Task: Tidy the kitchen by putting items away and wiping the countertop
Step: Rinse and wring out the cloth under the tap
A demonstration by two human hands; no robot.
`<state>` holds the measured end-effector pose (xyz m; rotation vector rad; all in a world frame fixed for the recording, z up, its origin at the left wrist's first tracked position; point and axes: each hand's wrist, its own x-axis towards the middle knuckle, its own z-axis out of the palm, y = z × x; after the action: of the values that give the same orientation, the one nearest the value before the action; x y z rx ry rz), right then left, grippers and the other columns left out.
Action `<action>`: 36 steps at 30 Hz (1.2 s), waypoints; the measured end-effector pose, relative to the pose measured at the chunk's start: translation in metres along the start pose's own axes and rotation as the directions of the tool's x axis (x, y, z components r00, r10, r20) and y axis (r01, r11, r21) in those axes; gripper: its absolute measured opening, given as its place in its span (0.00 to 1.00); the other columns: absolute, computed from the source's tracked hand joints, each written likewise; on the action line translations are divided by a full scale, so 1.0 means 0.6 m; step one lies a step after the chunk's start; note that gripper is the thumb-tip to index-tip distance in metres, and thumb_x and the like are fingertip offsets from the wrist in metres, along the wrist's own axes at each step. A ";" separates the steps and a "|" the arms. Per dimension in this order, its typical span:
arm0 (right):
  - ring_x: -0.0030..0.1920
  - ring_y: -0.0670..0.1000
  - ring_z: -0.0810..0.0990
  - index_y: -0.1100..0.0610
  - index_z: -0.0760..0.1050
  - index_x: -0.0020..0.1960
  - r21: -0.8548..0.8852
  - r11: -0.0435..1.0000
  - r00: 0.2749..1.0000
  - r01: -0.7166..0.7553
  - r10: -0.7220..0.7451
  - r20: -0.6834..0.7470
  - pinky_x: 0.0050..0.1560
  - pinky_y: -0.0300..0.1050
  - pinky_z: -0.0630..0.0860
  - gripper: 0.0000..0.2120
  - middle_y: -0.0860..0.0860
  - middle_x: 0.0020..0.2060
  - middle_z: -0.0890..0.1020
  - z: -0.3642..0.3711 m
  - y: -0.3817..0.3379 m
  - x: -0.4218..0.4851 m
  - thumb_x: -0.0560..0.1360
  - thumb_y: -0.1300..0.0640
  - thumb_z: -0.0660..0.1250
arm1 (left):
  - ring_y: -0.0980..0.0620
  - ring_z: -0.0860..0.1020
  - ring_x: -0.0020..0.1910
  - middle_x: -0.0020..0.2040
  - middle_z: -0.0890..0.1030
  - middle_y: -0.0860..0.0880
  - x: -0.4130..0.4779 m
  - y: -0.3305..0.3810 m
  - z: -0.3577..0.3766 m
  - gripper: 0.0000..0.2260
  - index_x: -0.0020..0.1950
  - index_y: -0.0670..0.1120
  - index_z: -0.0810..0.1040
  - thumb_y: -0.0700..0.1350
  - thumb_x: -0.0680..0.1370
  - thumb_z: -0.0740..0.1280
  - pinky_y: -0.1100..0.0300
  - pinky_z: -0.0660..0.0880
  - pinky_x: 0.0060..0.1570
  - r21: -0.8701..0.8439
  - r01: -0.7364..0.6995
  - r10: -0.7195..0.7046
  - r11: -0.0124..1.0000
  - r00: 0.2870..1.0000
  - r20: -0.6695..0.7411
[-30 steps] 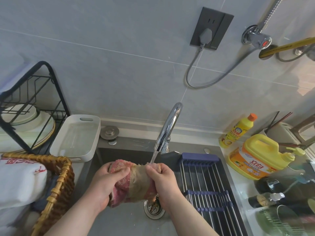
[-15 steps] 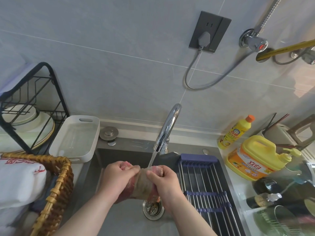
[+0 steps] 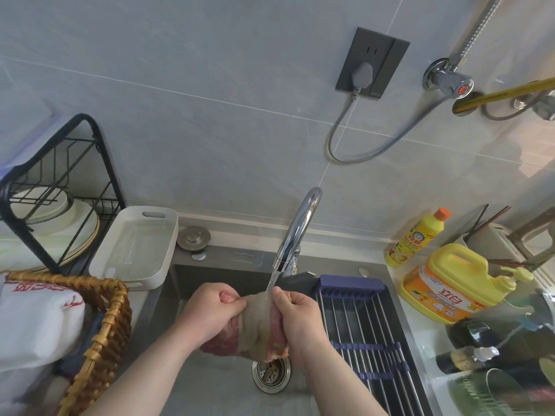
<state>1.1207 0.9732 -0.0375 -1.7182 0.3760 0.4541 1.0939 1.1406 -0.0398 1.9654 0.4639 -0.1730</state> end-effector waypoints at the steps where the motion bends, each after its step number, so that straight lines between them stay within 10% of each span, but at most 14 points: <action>1: 0.37 0.56 0.79 0.62 0.77 0.37 0.024 0.999 0.998 -0.028 0.027 0.049 0.49 0.63 0.81 0.18 0.60 0.35 0.81 0.001 -0.001 0.002 0.72 0.46 0.71 | 0.51 0.82 0.39 0.36 0.84 0.50 0.003 -0.001 -0.007 0.06 0.36 0.49 0.83 0.43 0.73 0.74 0.52 0.78 0.49 -0.057 0.031 -0.030 0.998 1.000 0.009; 6: 0.47 0.64 0.84 0.70 0.79 0.54 0.243 0.964 0.959 -0.109 0.038 0.279 0.52 0.59 0.80 0.09 0.69 0.50 0.83 -0.004 -0.003 0.009 0.80 0.68 0.62 | 0.43 0.84 0.46 0.42 0.86 0.42 0.001 0.004 -0.055 0.12 0.47 0.43 0.84 0.35 0.65 0.76 0.51 0.80 0.51 -0.305 0.134 -0.066 0.943 0.972 0.224; 9: 0.43 0.64 0.85 0.64 0.81 0.48 0.134 0.988 0.980 -0.071 0.045 0.193 0.45 0.64 0.82 0.08 0.62 0.43 0.85 0.008 -0.012 0.008 0.77 0.58 0.71 | 0.55 0.83 0.36 0.38 0.86 0.49 0.000 0.011 -0.050 0.09 0.46 0.45 0.84 0.39 0.68 0.79 0.68 0.77 0.38 -0.161 0.067 -0.029 0.985 0.974 0.224; 13: 0.40 0.62 0.84 0.66 0.80 0.47 0.118 0.987 0.990 -0.106 0.094 0.106 0.48 0.65 0.82 0.23 0.62 0.41 0.84 0.019 -0.022 0.008 0.76 0.44 0.69 | 0.52 0.76 0.32 0.35 0.80 0.45 0.009 0.008 -0.038 0.03 0.42 0.41 0.83 0.37 0.75 0.72 0.66 0.72 0.35 -0.276 0.092 -0.056 0.957 0.989 0.134; 22: 0.50 0.63 0.82 0.69 0.77 0.54 0.200 0.973 0.927 -0.116 0.034 0.374 0.59 0.59 0.77 0.15 0.66 0.50 0.83 -0.009 0.008 0.002 0.76 0.57 0.71 | 0.41 0.82 0.41 0.43 0.82 0.35 0.014 0.011 -0.034 0.06 0.50 0.35 0.80 0.30 0.77 0.64 0.50 0.78 0.45 -0.685 0.290 -0.136 0.668 0.953 0.270; 32: 0.36 0.58 0.79 0.55 0.81 0.42 -0.058 0.993 0.981 0.101 -0.090 0.171 0.40 0.60 0.80 0.16 0.62 0.37 0.82 0.015 0.013 0.000 0.79 0.44 0.65 | 0.51 0.79 0.28 0.32 0.80 0.45 -0.004 -0.005 -0.039 0.06 0.43 0.40 0.81 0.40 0.71 0.76 0.61 0.73 0.26 -0.070 0.103 -0.071 0.992 0.930 0.361; 36: 0.45 0.60 0.84 0.59 0.82 0.49 0.060 0.997 0.959 -0.046 0.027 0.282 0.54 0.67 0.79 0.24 0.59 0.44 0.85 0.006 0.007 0.003 0.73 0.37 0.68 | 0.47 0.81 0.35 0.35 0.81 0.44 0.001 0.000 -0.034 0.07 0.39 0.44 0.79 0.35 0.76 0.70 0.56 0.77 0.37 -0.281 0.138 -0.040 0.950 0.944 0.329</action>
<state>1.1201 0.9760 -0.0426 -1.5581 0.2140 0.6961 1.0927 1.1588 -0.0310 1.5806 0.3431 -0.4469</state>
